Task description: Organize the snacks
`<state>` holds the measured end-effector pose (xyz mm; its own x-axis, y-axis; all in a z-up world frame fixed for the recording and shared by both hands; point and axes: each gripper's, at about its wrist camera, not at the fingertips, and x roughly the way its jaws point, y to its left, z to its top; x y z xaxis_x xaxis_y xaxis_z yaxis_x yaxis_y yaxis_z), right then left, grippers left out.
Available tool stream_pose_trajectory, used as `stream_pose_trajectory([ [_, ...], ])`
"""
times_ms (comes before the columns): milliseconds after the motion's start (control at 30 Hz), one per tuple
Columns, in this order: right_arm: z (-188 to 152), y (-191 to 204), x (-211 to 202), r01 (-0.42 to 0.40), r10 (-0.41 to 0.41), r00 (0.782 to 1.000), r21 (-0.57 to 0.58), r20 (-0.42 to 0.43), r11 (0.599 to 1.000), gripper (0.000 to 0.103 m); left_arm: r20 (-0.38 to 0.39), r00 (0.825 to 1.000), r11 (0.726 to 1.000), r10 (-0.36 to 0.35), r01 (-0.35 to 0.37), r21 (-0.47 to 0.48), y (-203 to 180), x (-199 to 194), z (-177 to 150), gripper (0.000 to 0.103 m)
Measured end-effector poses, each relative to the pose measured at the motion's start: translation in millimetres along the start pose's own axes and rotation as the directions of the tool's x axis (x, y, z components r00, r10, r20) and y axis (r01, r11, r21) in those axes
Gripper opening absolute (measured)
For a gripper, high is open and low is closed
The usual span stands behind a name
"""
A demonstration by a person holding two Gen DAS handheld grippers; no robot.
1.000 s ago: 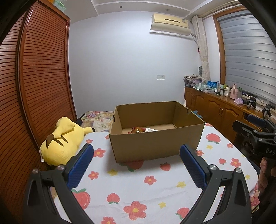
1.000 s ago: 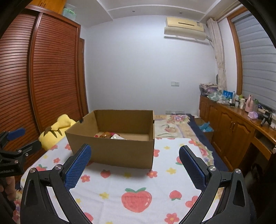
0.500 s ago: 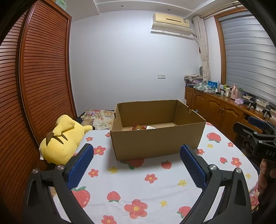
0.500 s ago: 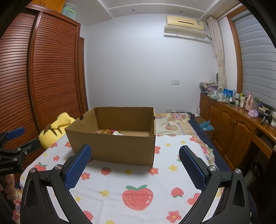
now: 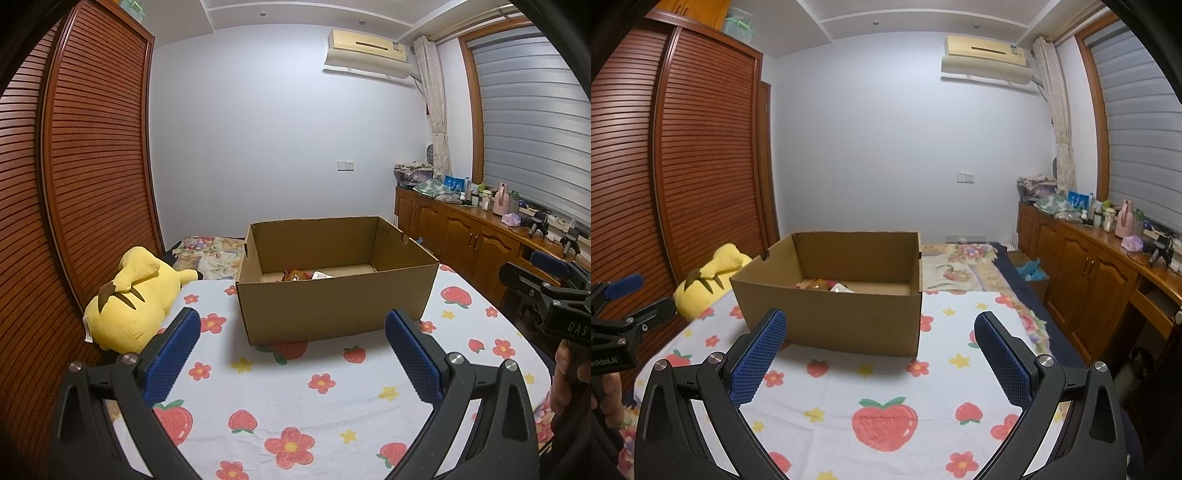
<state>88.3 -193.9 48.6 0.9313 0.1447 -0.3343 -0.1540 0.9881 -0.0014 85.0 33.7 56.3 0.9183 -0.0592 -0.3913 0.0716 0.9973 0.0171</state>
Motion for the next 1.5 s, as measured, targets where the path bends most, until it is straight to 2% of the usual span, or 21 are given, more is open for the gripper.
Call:
stream_pose_trajectory([
  [1500, 1.1, 0.7, -1.2, 0.005, -0.005, 1.0, 0.006, 0.0, 1.0, 0.103, 0.006, 1.0, 1.0, 0.009, -0.009, -0.009, 2.0, -4.2, -2.4, 0.101],
])
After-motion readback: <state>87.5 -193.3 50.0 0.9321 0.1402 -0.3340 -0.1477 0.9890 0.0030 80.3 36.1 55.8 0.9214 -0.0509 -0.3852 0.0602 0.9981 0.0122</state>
